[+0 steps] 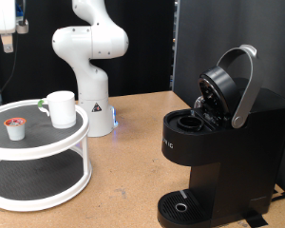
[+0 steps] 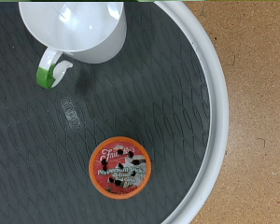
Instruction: Make a cup of coffee with the keurig machine
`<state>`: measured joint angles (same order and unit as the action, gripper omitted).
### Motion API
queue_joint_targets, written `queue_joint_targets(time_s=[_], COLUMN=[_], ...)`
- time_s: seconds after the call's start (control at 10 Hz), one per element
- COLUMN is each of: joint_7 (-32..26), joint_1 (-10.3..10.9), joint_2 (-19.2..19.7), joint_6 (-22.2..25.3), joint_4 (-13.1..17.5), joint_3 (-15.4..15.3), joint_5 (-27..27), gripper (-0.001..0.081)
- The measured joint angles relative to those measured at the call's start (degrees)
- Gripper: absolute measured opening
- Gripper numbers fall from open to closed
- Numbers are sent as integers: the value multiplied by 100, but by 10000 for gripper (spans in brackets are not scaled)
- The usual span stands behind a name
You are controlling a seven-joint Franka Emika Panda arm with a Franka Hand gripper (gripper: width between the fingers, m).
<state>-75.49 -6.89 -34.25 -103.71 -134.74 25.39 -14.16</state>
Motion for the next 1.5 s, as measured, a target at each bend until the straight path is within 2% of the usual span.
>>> queue_joint_targets(time_s=[0.4, 0.6, 1.1, 1.5], joint_7=[-143, -446, -463, -463], joint_1=[37, 40, -23, -90], joint_2=[0, -1, 41, 339], joint_6=[22, -90, -1454, -2276], joint_4=[-7, -166, -1175, -1552], joint_3=[-7, 28, 171, 392], joint_5=[4, 3, -289, -601], gripper=[805, 805, 805, 805])
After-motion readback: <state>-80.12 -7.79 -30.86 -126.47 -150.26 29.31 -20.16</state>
